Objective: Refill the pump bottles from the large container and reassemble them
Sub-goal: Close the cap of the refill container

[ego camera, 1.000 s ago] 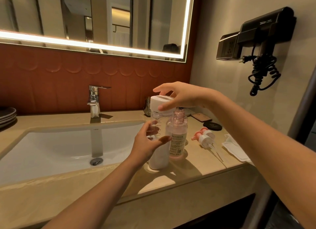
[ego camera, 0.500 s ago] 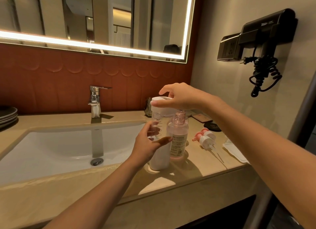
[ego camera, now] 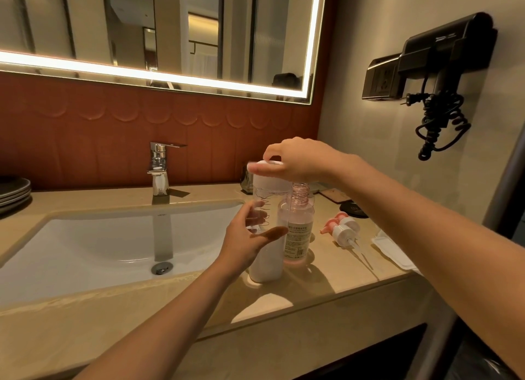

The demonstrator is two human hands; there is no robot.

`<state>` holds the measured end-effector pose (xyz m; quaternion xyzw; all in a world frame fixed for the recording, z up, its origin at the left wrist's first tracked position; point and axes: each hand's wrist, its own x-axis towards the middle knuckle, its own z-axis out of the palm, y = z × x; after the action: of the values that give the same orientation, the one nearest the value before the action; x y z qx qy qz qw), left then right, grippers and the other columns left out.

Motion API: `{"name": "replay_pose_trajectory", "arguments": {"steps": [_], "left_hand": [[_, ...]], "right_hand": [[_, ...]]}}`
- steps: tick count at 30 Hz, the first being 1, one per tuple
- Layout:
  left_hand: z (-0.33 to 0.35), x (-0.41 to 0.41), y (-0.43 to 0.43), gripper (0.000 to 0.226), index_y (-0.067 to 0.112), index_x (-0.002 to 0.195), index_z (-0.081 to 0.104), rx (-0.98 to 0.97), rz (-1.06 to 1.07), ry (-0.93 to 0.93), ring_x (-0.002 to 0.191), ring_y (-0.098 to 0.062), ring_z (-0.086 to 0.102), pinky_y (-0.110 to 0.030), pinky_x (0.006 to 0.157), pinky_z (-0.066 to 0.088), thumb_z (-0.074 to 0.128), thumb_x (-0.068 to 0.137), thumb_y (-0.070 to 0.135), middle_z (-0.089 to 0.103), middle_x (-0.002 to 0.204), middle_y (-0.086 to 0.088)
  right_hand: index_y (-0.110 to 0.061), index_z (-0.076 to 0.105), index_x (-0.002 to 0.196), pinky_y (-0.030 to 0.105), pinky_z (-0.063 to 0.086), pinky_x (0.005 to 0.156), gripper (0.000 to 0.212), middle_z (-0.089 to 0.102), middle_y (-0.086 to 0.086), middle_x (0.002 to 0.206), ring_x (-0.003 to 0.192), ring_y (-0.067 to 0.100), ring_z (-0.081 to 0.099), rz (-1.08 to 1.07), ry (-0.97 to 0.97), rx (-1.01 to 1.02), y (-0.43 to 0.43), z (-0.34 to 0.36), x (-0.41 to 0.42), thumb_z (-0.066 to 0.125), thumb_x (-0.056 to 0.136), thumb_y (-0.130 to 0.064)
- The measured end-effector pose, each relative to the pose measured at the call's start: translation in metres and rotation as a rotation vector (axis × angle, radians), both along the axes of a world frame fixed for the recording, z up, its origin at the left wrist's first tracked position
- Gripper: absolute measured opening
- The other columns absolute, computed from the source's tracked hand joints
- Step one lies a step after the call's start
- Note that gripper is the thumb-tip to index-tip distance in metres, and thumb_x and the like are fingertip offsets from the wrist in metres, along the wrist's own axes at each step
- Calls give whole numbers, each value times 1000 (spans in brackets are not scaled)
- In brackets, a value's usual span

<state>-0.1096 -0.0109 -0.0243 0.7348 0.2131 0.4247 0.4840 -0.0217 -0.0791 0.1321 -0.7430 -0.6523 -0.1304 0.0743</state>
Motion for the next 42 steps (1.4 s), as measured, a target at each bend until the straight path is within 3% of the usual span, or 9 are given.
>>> {"name": "replay_pose_trajectory", "arguments": {"steps": [3,6,11,14,18,21,27,32,42], "left_hand": [[0,0,0,69,27,129,42,-5,-2,-2,107,-12,49,-27,87,42,76,70,35,53,126,-1],[0,1,0,68,26,129,43,-5,19,-2,107,-12,49,-27,87,42,77,71,32,54,125,-1],[1,2,-1,68,25,126,45,-8,34,4,106,-11,49,-28,87,43,78,68,33,55,122,0],[2,2,-1,68,24,126,46,-14,43,1,106,-12,50,-30,89,44,79,67,32,55,119,1],[2,1,-1,67,27,123,45,-40,41,0,107,-12,50,-31,92,45,79,66,33,54,118,3],[4,-3,-1,72,29,127,42,-66,-13,2,114,-14,48,-35,97,43,77,64,38,53,122,2],[8,-31,6,98,36,144,18,33,-208,229,136,-16,26,-39,108,27,77,65,36,31,148,3],[8,-63,29,84,33,144,22,-2,-245,421,137,-17,27,-35,110,24,71,79,13,35,146,2],[2,-52,37,55,19,137,40,-7,-26,231,125,-20,44,-29,92,39,57,88,3,51,131,-3]], "right_hand": [[-24,38,141,34,40,98,75,44,2,141,127,22,44,-12,141,-180,-2,12,-1,36,80,-70],[-24,37,141,25,38,89,61,44,1,141,125,19,44,40,158,-197,-3,15,2,52,87,-50],[-12,62,114,22,49,67,54,65,5,107,92,17,60,-36,60,-34,8,2,0,51,86,-56],[-10,62,91,21,37,50,56,55,-1,70,62,12,52,-169,-89,141,16,-6,-4,42,87,-62],[-13,52,82,22,31,48,60,49,-2,68,63,13,49,-244,-152,131,19,-7,-10,32,86,-70],[-16,50,76,23,40,55,66,56,-1,74,65,12,51,-186,43,139,12,-13,-9,30,78,-79],[-27,17,146,42,47,95,89,39,7,145,123,26,46,-38,601,381,-10,-50,0,52,75,-66],[-22,23,142,18,45,70,88,49,3,128,110,18,54,93,905,383,-9,-93,0,71,73,-46],[-22,40,121,21,49,70,63,58,-1,108,94,13,58,15,903,564,-46,-105,16,76,72,-39]]}}
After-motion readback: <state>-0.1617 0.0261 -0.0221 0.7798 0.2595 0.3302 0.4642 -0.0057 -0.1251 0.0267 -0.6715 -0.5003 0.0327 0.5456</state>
